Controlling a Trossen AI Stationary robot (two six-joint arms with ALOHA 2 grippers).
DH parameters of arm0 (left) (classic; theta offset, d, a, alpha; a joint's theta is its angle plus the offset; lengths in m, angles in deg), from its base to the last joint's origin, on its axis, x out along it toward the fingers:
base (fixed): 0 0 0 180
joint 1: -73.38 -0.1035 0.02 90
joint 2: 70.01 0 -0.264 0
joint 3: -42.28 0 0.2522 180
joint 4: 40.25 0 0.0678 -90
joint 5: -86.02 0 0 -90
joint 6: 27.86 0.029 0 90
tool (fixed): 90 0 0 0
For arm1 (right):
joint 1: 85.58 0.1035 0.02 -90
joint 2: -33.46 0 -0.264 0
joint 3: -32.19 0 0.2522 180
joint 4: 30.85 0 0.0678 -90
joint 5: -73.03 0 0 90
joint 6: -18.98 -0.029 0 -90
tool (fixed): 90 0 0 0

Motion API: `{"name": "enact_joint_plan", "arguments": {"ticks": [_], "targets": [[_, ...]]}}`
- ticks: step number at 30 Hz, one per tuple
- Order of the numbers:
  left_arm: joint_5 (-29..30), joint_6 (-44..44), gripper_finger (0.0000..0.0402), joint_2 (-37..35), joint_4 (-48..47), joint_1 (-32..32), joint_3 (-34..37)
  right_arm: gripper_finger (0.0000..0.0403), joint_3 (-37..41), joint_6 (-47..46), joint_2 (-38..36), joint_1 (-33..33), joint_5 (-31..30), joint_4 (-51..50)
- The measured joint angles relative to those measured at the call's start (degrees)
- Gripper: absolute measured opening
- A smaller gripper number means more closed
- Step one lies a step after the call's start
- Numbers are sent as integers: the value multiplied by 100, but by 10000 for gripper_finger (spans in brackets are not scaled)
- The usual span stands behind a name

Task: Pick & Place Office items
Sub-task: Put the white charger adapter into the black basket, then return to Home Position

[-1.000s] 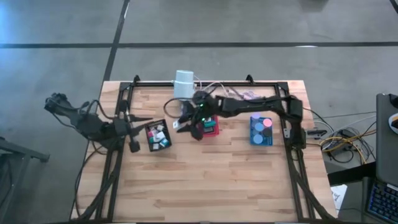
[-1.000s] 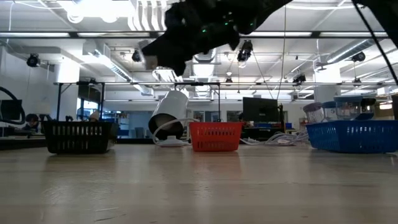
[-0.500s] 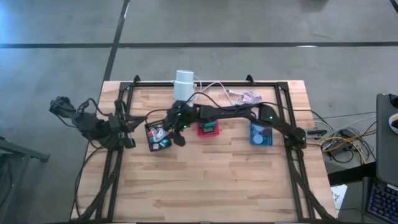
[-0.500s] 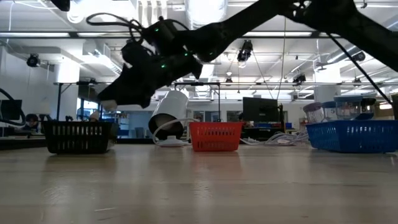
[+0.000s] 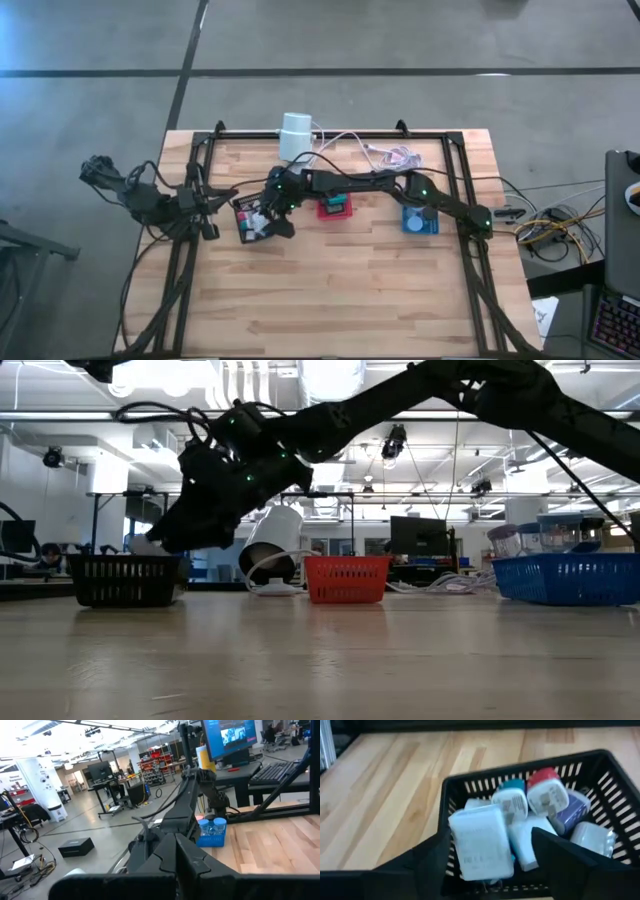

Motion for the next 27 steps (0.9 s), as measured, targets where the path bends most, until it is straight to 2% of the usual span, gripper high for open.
{"name": "enact_joint_plan", "arguments": {"ticks": [4,7,10,13,18,22,25,27], "targets": [[24,-36,2,-2,-19,0,7,298,0,-208,-199,-1,2,-179],[64,-126,1,-52,-243,0,7,299,1,-155,-561,-14,100,-568],[42,-325,1,-241,-581,0,19,278,74,31,-1080,-14,153,-882],[-50,-447,1,-583,-633,0,207,237,411,280,-1729,61,139,-957],[-266,-512,0,-1456,-456,-2,779,143,1816,374,-3230,249,154,-369],[-284,-626,0,-2184,-371,-2,1301,64,3500,284,-4840,261,149,531],[-361,-683,0,-2157,-222,-4,1489,18,4908,93,-6144,228,63,1255],[-274,-731,0,-2092,-4,-10,1561,14,5841,14,-7055,251,-311,1639]]}}
